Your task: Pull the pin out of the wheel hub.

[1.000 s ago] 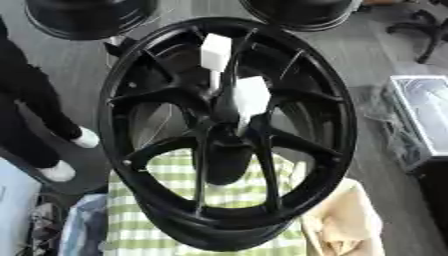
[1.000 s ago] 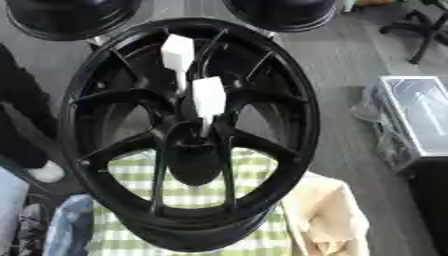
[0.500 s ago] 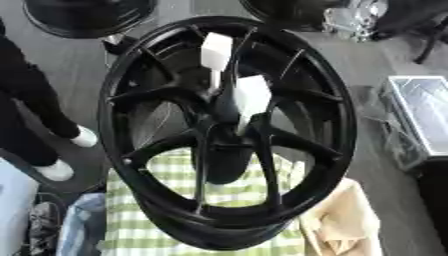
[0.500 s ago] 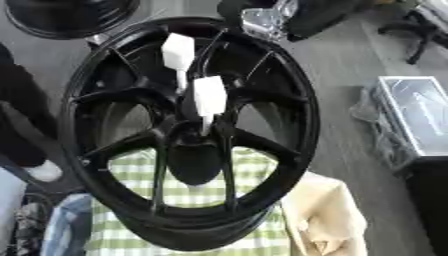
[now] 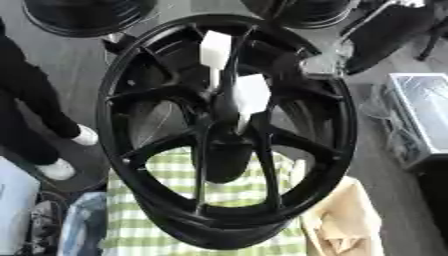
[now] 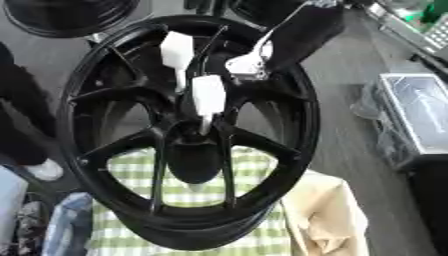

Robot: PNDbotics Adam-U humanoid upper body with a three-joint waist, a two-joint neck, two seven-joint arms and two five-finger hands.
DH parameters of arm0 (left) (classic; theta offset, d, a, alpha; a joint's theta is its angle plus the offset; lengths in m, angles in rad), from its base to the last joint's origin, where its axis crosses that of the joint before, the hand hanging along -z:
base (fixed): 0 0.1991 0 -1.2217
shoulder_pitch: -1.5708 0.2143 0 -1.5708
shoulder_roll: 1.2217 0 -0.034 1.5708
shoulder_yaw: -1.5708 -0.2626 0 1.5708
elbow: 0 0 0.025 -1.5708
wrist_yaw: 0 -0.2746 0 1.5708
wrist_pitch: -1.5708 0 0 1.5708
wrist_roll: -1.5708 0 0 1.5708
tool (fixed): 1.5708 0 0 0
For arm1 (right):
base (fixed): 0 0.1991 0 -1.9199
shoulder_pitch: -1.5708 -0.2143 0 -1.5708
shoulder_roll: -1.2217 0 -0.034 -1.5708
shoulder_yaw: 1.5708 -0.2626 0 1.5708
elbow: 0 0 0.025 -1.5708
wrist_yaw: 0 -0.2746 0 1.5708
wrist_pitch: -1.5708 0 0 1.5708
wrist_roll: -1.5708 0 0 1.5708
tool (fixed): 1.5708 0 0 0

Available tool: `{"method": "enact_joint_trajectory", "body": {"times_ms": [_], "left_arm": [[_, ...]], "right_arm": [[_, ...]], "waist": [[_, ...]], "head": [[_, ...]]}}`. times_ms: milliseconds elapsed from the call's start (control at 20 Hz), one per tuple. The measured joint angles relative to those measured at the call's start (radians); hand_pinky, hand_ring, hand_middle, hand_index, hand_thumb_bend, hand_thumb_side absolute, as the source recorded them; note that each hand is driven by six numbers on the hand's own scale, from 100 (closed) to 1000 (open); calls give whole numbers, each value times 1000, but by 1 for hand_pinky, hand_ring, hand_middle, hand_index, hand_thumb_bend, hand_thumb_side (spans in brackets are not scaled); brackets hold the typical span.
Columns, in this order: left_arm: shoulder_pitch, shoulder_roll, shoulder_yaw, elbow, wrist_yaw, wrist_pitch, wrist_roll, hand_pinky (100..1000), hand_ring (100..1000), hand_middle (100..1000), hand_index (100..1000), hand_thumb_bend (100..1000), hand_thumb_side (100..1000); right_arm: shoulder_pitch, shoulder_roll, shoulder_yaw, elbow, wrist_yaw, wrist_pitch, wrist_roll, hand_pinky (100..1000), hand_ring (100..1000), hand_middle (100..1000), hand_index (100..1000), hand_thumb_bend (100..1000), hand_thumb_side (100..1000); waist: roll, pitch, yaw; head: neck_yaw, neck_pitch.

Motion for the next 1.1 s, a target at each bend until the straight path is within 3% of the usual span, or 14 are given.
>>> {"method": "enact_joint_trajectory", "body": {"times_ms": [50, 500, 1100], "left_arm": [[0, 0, 0, 0, 0, 0, 0, 779, 733, 729, 776, 268, 737], [0, -2, 0, 0, -3, -1, 0, 782, 725, 730, 772, 273, 733], [-1, -12, 0, 0, -6, -2, -2, 786, 721, 729, 766, 275, 735]], "right_arm": [[-4, 5, 7, 0, 11, 4, 8, 823, 730, 718, 817, 438, 280], [-11, 33, 53, 0, 94, 40, 52, 807, 697, 657, 796, 446, 327], [8, 64, 76, 0, 158, 79, 58, 805, 701, 658, 794, 399, 321]], "waist": [[0, 1, 0], [0, 6, 2], [2, 19, 17]], "head": [[0, 0], [-4, 0], [-10, 0]]}}
